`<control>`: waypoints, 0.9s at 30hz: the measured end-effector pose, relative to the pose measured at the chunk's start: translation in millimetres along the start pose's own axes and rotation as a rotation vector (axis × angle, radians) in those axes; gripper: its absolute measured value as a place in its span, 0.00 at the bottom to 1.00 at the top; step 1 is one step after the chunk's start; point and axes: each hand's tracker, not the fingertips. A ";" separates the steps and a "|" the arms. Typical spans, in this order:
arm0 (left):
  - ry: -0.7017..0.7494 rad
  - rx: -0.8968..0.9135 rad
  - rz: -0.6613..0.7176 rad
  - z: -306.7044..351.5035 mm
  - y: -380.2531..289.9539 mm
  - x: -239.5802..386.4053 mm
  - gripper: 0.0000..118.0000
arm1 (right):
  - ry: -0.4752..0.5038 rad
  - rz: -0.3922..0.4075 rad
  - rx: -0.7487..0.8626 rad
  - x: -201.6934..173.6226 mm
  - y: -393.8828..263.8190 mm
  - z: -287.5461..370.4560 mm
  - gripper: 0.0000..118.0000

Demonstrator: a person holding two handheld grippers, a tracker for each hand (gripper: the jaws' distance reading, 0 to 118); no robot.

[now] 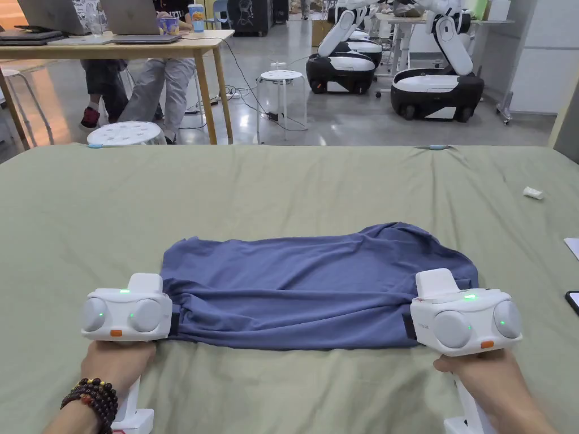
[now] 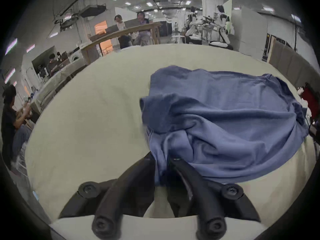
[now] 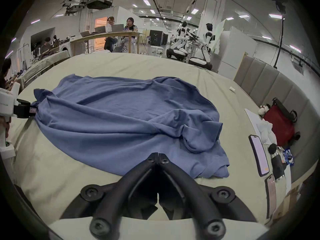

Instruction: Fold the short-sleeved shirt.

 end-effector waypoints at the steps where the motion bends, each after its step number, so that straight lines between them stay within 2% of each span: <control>1: -0.004 0.003 -0.004 0.9 0.7 1.5 0.08 | -0.001 -0.005 0.001 1.3 0.4 0.5 0.00; 5: -0.058 0.016 0.061 -0.6 5.2 -9.1 0.07 | 0.014 -0.027 0.017 18.3 4.7 7.5 0.00; 8: -0.050 0.023 0.030 4.9 3.5 -8.1 0.07 | -0.008 -0.064 0.019 40.0 10.2 11.5 0.00; 9: -0.050 0.026 0.026 5.4 3.4 -8.2 0.07 | -0.016 -0.070 0.017 47.7 11.5 12.3 0.08; 10: -0.050 0.027 0.026 9.3 3.0 -6.7 0.07 | -0.019 -0.078 0.010 54.6 12.4 11.2 0.28; 11: -0.051 0.027 0.027 10.3 3.0 -6.5 0.07 | -0.018 -0.086 -0.006 61.7 12.2 7.9 0.69; 12: -0.051 0.030 0.031 10.8 2.9 -6.4 0.07 | -0.022 -0.094 -0.024 68.6 10.4 6.8 0.88; 13: -0.052 0.033 0.034 11.4 2.8 -6.5 0.07 | -0.024 -0.094 -0.023 73.0 8.8 6.2 0.92; 15: -0.053 0.038 0.037 12.2 2.4 -6.3 0.07 | -0.033 -0.103 -0.032 81.2 4.9 -0.2 0.77; 16: -0.055 0.039 0.039 12.1 1.8 -6.2 0.07 | -0.047 -0.110 -0.057 85.1 1.9 -4.9 0.74; 22: -0.057 0.035 0.032 11.2 -1.2 -4.9 0.07 | -0.027 -0.175 -0.160 100.9 -14.1 -44.3 0.74; 23: -0.056 0.033 0.031 10.6 -1.3 -4.8 0.07 | -0.021 -0.174 -0.174 100.8 -14.8 -52.1 0.71; 27: -0.055 0.035 0.030 12.0 -0.5 -4.3 0.07 | 0.015 -0.154 -0.167 89.6 -15.7 -63.9 0.39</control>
